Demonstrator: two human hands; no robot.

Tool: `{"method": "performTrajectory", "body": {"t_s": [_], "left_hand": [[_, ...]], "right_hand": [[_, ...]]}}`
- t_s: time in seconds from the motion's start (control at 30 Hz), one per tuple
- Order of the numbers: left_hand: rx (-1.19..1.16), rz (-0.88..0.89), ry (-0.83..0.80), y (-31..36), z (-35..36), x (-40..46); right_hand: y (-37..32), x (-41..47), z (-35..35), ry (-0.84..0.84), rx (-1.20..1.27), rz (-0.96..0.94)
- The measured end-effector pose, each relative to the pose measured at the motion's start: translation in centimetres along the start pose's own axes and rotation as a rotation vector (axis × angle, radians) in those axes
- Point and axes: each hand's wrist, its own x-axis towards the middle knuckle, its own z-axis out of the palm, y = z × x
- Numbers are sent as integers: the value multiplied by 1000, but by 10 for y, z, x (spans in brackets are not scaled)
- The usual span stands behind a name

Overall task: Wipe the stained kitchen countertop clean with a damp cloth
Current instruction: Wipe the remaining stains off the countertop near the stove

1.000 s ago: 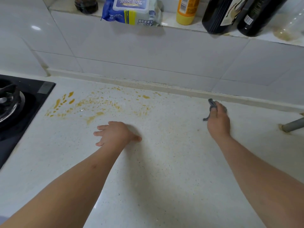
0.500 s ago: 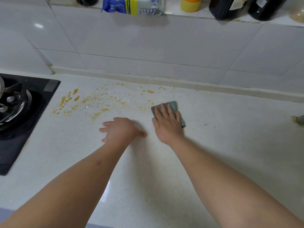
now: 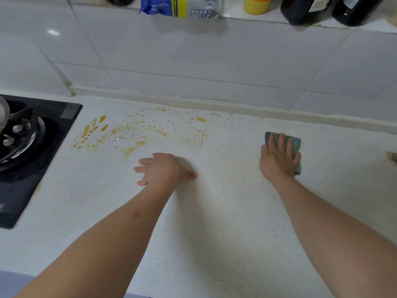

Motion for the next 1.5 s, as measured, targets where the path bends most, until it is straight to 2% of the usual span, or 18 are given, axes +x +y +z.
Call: {"method": "performTrajectory", "body": {"t_s": [0.1,0.23,0.33,0.4,0.47,0.63,0.7,0.77,0.87,1.03,1.13,1.2,1.27,1.37,1.43,1.5], "left_hand": [[-4,-1,5,-1,0,0],[7,1,3,-2,1,1],[15,-25,18,-1,2,4],[13,-16,41,0,5,9],[20,-10,53,-1,5,13],[51,8,60,-2,7,13],[49,21,70,-1,5,10],[26,38,72,-6,5,4],[-39,106,107,-15,10,-6],[-285,261,213,-43,12,-21],[-199,379,264,-93,8,-28],[-127,391,257,-131,2,-28],[-77,374,242,-173,-8,-26],[18,288,160,-228,-21,-25],[75,211,82,-258,-28,-26],[114,208,46,-282,-34,-24]], "right_hand": [[-61,-25,13,-33,36,-69],[-116,-79,31,-90,-4,-396],[-94,-96,32,-164,-81,-743],[-52,-87,25,-180,-95,-826],[-5,-72,13,-136,-107,-738],[90,-33,-21,-76,-119,-227],[90,-32,-24,-73,-75,-48],[67,-45,-15,-67,-34,51],[14,-79,6,-72,-8,30],[-79,-146,41,-79,21,-110],[-135,-193,61,-96,10,-253],[-160,-223,70,-138,-2,-394],[-161,-255,78,-174,-68,-597],[-112,-267,74,-225,-140,-826],[-72,-261,64,-213,-176,-770],[-44,-253,53,-180,-162,-526]]}}
